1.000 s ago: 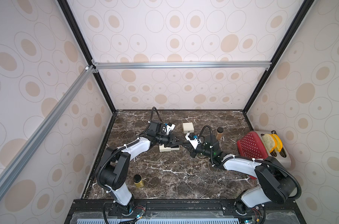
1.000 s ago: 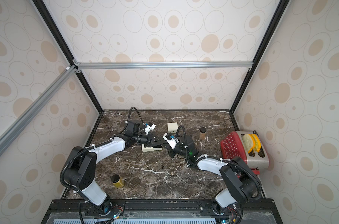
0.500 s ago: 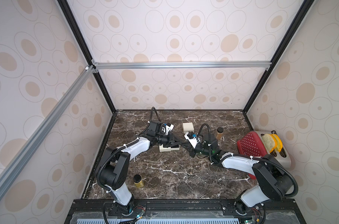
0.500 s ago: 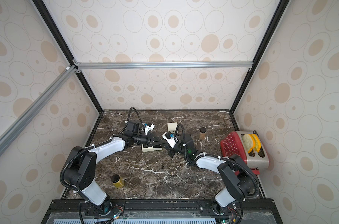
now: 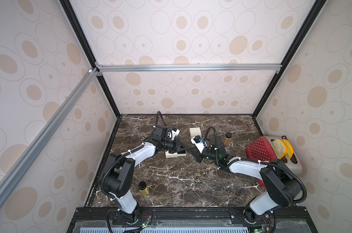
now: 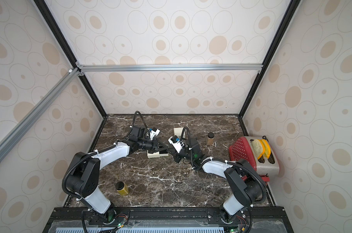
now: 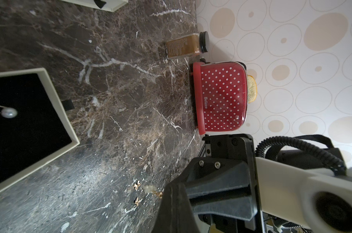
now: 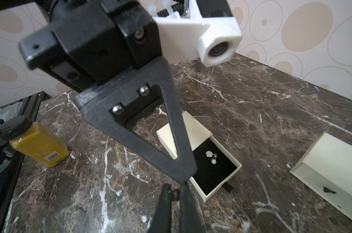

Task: Place the earrings into the drawer-style jewelry box
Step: Pick up the earring from the center of the board.

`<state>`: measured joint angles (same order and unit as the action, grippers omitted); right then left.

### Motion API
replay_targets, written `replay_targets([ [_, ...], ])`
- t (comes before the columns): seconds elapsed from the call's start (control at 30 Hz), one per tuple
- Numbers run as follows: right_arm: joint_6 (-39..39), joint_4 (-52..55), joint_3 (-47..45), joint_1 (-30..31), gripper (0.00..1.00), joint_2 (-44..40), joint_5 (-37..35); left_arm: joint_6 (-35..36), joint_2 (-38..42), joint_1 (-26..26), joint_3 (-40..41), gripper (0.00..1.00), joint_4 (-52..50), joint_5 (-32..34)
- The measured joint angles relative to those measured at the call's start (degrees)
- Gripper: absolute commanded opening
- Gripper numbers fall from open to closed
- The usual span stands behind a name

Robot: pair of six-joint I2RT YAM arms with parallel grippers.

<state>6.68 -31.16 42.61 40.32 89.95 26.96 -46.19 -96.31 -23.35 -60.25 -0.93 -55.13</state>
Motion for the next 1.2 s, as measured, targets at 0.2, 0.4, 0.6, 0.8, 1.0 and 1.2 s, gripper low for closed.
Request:
replay_targets([
  [0.2, 4.04, 2.97, 1.77, -0.59, 0.48, 0.0, 0.72, -0.48, 0.0, -0.2, -0.22, 0.0, -0.63, -0.44],
  [0.4, 12.48, 5.97, 2.38, -2.93, 0.49, -1.9, 0.98, -6.99, -1.05, -0.74, -1.14, 0.0, 1.07, -0.28],
  [0.6, 24.02, 5.75, 2.4, -4.72, 0.46, -3.78, 1.49, -19.52, -2.49, 0.15, -0.35, 0.0, 6.6, 3.19],
  [0.8, 33.73, 4.66, 2.86, -6.84, 0.44, -3.1, 2.56, -30.56, -2.56, 0.44, 0.76, 0.0, 12.59, 5.9],
  [1.0, 38.75, -0.55, 3.72, -7.26, 0.43, 0.94, 5.55, -38.32, -2.99, 0.55, 2.54, 0.0, 18.03, 6.67],
  [1.2, 40.57, -3.19, 4.96, -7.67, 0.41, 5.05, 7.63, -41.05, -3.02, 0.87, 2.73, 0.0, 20.28, 6.67],
])
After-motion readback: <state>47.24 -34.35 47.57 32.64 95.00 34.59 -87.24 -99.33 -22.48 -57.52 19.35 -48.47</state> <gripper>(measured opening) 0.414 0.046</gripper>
